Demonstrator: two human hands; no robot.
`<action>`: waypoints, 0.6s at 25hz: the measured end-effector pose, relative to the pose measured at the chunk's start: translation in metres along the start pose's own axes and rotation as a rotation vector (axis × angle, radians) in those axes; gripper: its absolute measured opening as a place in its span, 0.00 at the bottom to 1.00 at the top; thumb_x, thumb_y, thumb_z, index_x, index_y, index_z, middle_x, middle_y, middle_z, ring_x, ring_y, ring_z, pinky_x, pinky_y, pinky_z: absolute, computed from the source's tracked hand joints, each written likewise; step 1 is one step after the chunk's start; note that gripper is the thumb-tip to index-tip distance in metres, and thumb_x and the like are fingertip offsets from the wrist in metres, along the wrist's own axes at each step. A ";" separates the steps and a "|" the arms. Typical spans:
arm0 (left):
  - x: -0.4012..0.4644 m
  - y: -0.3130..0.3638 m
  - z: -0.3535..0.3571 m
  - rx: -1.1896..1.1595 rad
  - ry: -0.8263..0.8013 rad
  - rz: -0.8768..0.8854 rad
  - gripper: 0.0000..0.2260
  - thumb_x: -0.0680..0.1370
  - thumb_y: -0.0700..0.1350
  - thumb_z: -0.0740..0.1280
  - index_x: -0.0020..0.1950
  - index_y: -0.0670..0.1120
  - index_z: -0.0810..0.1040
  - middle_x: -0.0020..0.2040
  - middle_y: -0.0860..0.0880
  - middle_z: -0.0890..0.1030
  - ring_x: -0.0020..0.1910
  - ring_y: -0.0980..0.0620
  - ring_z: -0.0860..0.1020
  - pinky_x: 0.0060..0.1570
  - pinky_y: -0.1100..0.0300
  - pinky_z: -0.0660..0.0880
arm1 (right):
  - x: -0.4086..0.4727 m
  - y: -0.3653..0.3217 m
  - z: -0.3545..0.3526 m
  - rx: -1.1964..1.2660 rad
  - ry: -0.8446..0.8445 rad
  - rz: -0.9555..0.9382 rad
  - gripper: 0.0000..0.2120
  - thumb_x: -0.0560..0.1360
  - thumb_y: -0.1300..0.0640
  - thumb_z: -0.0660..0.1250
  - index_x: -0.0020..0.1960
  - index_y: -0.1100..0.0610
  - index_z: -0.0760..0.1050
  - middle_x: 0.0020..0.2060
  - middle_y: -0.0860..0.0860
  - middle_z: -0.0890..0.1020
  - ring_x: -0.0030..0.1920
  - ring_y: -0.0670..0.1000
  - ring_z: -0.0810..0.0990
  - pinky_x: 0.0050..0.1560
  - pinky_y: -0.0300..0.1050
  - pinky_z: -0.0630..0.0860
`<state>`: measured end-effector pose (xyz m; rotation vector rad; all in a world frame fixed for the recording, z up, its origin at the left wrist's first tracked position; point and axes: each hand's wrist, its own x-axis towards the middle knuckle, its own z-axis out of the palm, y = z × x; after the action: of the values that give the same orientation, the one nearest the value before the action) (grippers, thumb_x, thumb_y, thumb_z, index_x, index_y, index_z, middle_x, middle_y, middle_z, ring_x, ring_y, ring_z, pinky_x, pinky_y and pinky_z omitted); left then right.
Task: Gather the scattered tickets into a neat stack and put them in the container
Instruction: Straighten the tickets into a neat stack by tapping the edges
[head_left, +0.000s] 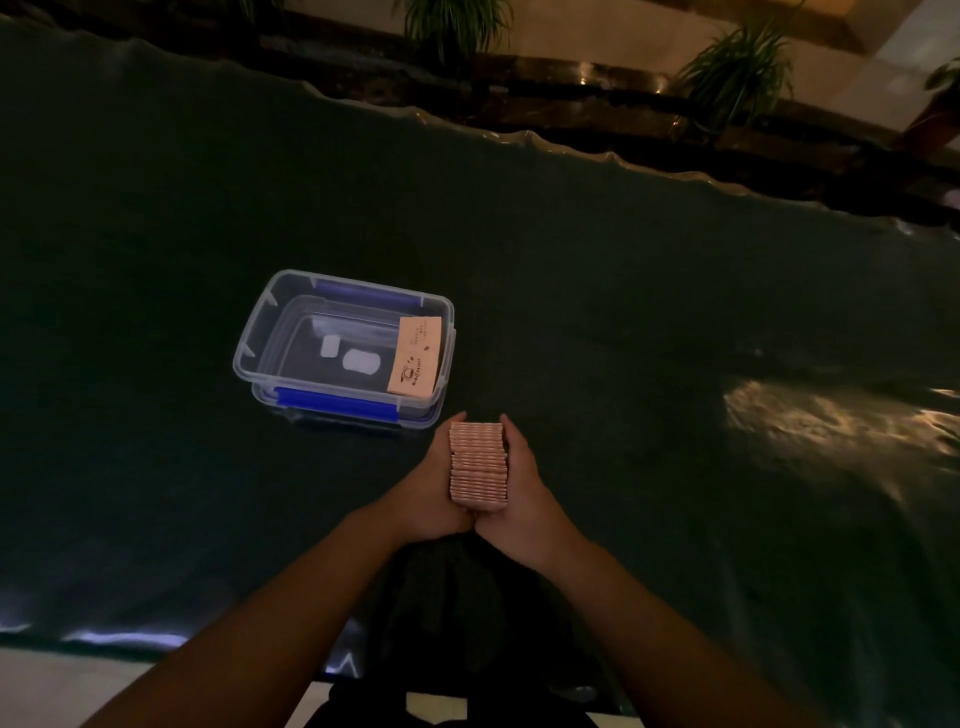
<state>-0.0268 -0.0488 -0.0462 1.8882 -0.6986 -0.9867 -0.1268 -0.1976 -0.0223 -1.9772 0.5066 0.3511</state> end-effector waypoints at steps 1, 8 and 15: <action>0.000 0.001 0.000 0.008 0.024 0.012 0.50 0.67 0.55 0.81 0.78 0.71 0.52 0.73 0.62 0.68 0.72 0.66 0.68 0.77 0.54 0.61 | 0.001 0.000 0.000 0.003 0.013 -0.001 0.58 0.69 0.61 0.81 0.85 0.45 0.45 0.80 0.48 0.64 0.76 0.46 0.70 0.72 0.40 0.67; -0.001 -0.001 -0.007 0.029 0.026 -0.003 0.55 0.64 0.59 0.81 0.83 0.57 0.52 0.69 0.69 0.67 0.68 0.75 0.67 0.70 0.66 0.65 | 0.001 0.000 -0.007 -0.055 0.034 -0.062 0.60 0.69 0.58 0.82 0.84 0.40 0.43 0.77 0.43 0.61 0.70 0.37 0.69 0.64 0.24 0.67; 0.000 0.007 -0.010 0.074 0.009 0.004 0.36 0.72 0.50 0.79 0.76 0.58 0.67 0.73 0.59 0.68 0.70 0.64 0.68 0.73 0.57 0.64 | 0.007 -0.002 0.001 -0.128 0.042 -0.115 0.67 0.70 0.59 0.82 0.77 0.26 0.31 0.82 0.45 0.54 0.71 0.39 0.66 0.66 0.30 0.66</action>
<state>-0.0185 -0.0478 -0.0368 1.9536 -0.7429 -0.9613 -0.1197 -0.1972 -0.0244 -2.1308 0.4033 0.2761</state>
